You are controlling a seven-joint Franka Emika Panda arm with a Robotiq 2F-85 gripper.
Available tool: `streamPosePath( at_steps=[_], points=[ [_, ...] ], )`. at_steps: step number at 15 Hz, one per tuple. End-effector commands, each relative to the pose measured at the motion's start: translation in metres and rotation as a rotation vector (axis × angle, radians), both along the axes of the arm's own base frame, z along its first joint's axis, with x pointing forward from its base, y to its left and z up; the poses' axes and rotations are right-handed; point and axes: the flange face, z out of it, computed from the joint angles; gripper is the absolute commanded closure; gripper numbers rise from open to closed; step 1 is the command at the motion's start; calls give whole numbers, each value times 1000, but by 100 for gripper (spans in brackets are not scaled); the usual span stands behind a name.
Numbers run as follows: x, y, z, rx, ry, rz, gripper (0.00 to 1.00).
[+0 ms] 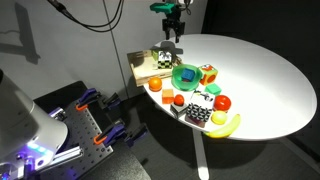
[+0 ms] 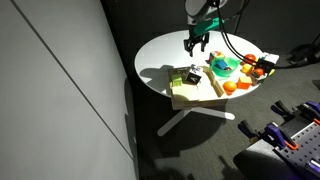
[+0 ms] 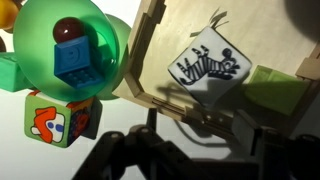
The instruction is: Pick up the block with a zebra image and put it in the wooden tray
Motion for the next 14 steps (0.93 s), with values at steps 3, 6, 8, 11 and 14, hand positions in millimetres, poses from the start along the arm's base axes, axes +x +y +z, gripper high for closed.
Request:
streamPosePath(
  at_steps=[3, 6, 8, 11, 14],
  points=[
    [4, -21, 20, 9, 25, -50, 0],
    [1, -29, 29, 25, 35, -59, 0],
    [-1, -31, 36, 42, 37, -62, 0],
    [-6, -30, 50, 69, 44, -60, 0],
    [-11, -29, 65, 83, 45, -65, 0]
  ],
)
